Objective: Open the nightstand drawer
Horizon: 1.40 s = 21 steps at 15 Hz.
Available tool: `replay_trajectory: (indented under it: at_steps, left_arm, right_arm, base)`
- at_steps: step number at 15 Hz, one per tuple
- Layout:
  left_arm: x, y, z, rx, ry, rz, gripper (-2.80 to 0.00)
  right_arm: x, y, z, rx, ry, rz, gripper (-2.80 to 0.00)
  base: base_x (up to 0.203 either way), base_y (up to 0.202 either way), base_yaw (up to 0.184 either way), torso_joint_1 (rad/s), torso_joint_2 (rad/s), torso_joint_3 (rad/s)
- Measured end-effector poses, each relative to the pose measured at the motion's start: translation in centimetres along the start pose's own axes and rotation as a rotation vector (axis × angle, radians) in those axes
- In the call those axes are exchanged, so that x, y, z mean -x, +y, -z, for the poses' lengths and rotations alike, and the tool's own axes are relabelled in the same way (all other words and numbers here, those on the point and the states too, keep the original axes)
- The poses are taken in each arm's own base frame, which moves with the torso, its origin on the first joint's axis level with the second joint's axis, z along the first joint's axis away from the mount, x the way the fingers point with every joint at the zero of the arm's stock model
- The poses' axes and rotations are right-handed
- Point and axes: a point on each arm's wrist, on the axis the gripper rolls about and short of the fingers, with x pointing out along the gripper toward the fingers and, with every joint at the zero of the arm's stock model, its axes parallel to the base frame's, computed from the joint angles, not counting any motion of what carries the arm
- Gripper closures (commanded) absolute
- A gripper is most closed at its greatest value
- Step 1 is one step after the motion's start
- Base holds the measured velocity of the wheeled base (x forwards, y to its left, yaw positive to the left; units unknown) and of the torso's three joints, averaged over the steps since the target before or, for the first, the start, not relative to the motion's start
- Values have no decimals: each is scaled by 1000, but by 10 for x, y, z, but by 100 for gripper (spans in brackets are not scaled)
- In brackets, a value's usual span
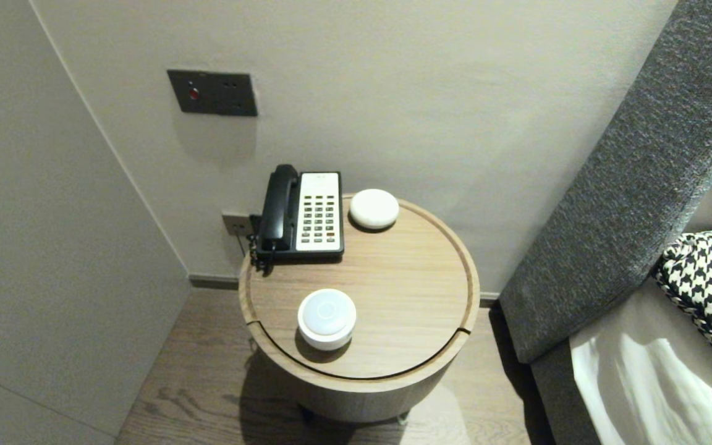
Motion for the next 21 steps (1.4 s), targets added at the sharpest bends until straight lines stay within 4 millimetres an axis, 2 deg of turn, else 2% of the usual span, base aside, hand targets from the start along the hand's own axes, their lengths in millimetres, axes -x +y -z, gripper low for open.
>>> replay_trajectory:
  at_steps: [9,11,13,16,18,21]
  left_arm:
    - [0,0,0,0,0,0,0]
    - [0,0,0,0,1,0,0]
    - [0,0,0,1,0,-1,0]
    - [0,0,0,0,0,-1,0]
    - [0,0,0,1,0,0,0]
    - [0,0,0,0,1,-1,0]
  right_arm:
    - [0,0,0,10,-1,1,0]
    - [3,0,-12,10,-16,-3,0]
    - [7,0,-41,9,-44,-4,0]
    - [1,0,-88,9,-43,-7,0]
    - [-10,0,-115,5,-26,-7,0]
    - [-36,-1,-156,-44,21,-1,0]
  base:
    - [0,0,0,0,0,0]
    - [0,0,0,0,0,0]
    - [0,0,0,0,0,0]
    - [0,0,0,0,0,0]
    - [0,0,0,0,0,0]
    - [0,0,0,0,0,0]
